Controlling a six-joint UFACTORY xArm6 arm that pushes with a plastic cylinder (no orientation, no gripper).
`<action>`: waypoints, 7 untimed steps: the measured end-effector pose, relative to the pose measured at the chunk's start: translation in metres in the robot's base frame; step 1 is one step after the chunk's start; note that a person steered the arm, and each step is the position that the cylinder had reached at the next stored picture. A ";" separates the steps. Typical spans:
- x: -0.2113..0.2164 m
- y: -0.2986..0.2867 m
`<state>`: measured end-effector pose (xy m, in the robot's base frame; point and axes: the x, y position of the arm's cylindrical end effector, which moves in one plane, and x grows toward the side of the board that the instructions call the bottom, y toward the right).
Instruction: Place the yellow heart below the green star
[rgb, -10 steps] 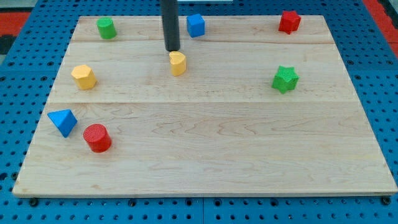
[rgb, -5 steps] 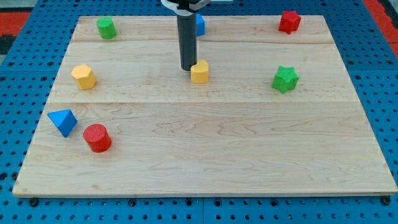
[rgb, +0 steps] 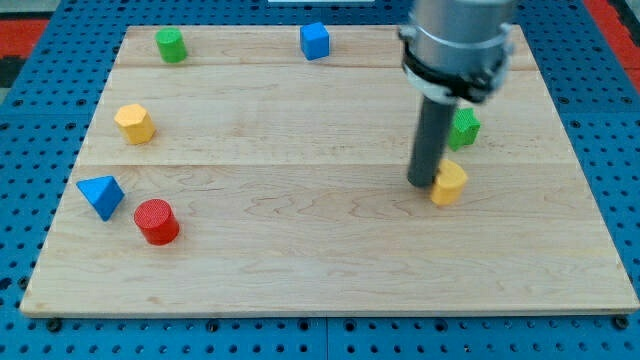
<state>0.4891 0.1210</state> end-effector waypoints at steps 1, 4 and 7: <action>0.019 0.008; 0.008 0.032; 0.063 -0.197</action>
